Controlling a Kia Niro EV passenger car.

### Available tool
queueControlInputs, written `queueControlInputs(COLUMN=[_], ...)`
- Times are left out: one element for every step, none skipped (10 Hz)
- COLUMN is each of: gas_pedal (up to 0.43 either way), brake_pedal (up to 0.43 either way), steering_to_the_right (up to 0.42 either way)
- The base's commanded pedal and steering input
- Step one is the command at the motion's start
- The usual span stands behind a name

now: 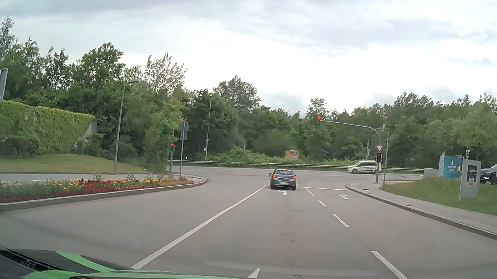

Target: Follow the waypoints while adhering to traffic rules and regulations

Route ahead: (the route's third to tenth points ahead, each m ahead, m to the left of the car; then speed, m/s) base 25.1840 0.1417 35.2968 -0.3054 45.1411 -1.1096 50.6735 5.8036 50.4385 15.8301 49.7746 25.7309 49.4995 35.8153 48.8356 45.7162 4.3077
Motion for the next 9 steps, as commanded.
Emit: queueControlInputs(gas_pedal=[0.0,0.0,0.0,0.0,0.0,0.0,0.0,0.0,0.0], brake_pedal=[0.104,0.104,0.11,0.14,0.171,0.171,0.165,0.165,0.165], steering_to_the_right=[0.012,0.012,0.012,0.012,0.012,0.012,0.012,0.012,0.012])
